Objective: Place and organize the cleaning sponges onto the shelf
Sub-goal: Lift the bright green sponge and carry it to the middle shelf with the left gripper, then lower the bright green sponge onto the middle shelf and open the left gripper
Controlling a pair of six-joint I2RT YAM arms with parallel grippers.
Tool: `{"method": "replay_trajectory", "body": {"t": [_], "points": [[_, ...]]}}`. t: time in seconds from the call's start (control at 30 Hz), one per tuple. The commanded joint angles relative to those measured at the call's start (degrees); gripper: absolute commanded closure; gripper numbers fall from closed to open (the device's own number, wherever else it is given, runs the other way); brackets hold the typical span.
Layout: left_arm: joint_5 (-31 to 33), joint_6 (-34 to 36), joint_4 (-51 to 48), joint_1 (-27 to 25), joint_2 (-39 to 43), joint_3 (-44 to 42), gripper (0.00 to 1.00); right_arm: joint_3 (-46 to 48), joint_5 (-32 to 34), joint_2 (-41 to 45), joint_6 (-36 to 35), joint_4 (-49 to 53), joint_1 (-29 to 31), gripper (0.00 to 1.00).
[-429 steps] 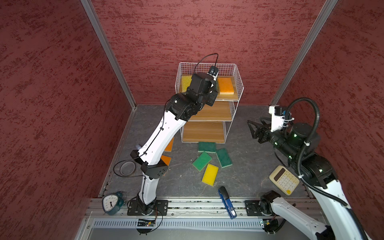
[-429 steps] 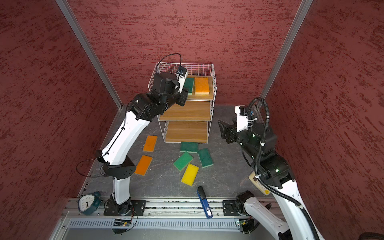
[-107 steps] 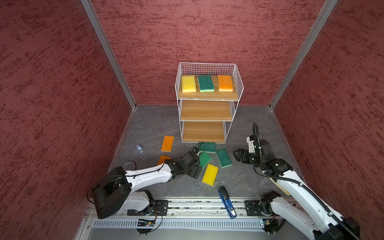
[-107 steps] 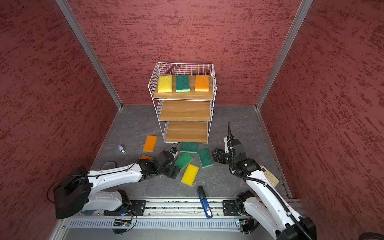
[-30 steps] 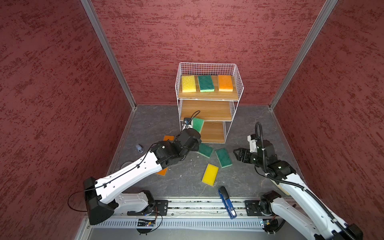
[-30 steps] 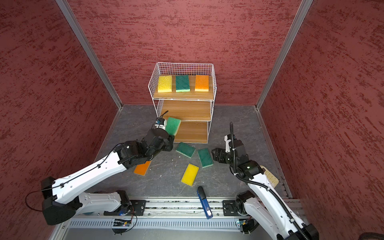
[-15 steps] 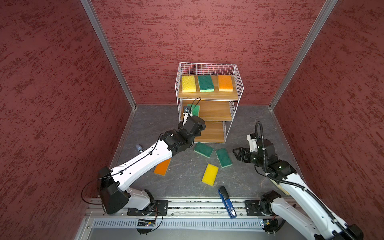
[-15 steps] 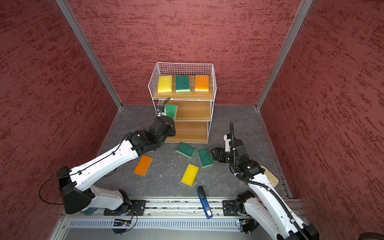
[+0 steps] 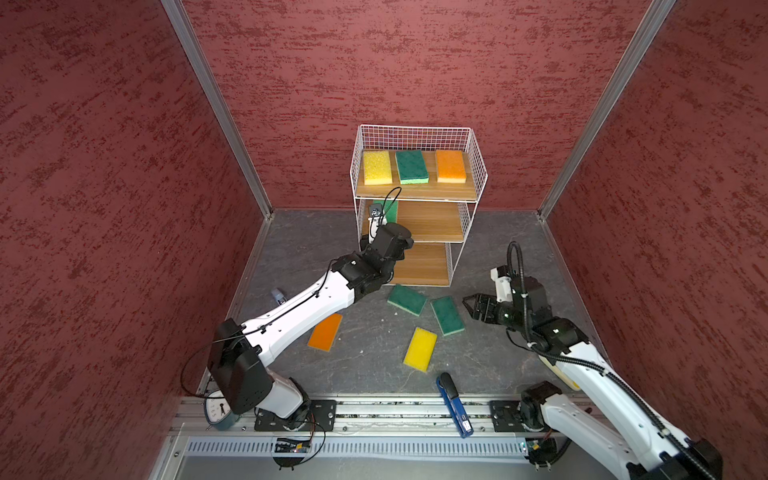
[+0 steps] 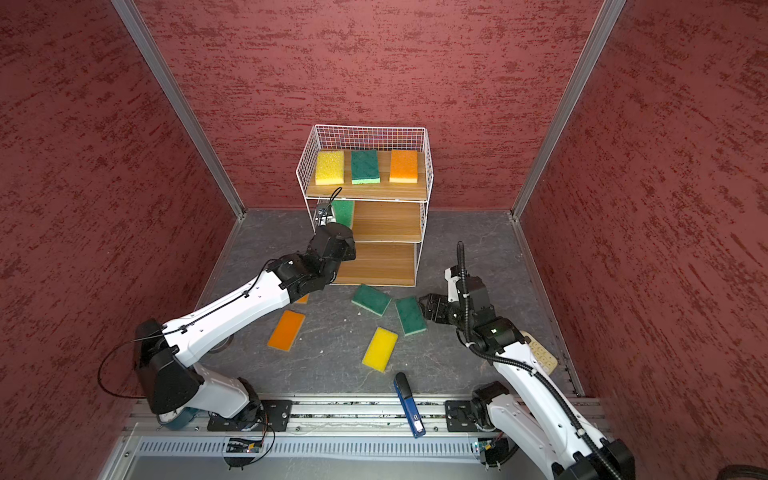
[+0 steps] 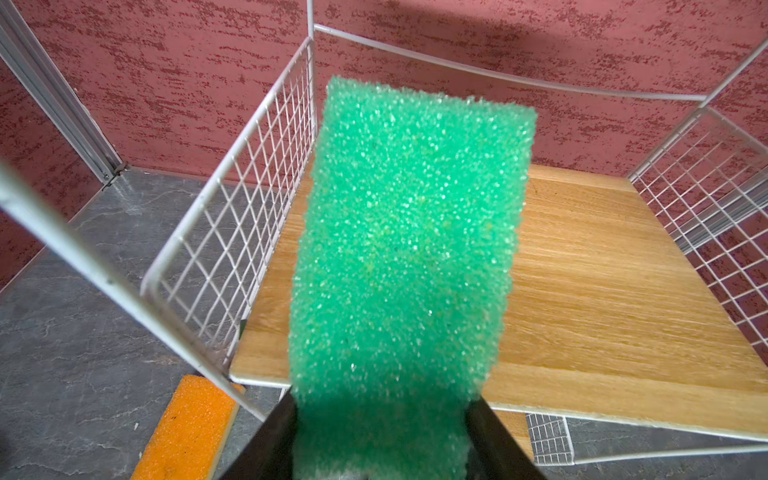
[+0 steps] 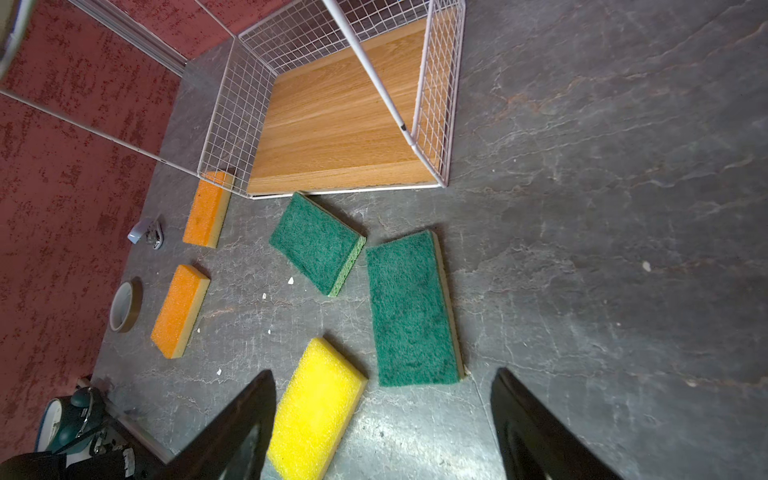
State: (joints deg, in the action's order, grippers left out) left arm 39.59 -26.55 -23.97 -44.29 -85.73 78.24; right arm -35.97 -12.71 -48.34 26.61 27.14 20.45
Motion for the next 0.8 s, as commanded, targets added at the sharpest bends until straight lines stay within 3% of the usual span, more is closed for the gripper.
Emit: {"method": "replay_trajectory", "body": {"t": [0.0, 0.77], "points": [[1.4, -0.5, 2.6, 1.1, -0.7, 1.3, 0.45, -1.2, -1.0, -0.4, 0.4, -2.2, -0.1, 0.19], [-1.0, -2.3, 0.8, 4.8, -6.3, 2.8, 0.42, -1.4, -1.2, -2.4, 0.8, -3.1, -0.1, 0.19]]}}
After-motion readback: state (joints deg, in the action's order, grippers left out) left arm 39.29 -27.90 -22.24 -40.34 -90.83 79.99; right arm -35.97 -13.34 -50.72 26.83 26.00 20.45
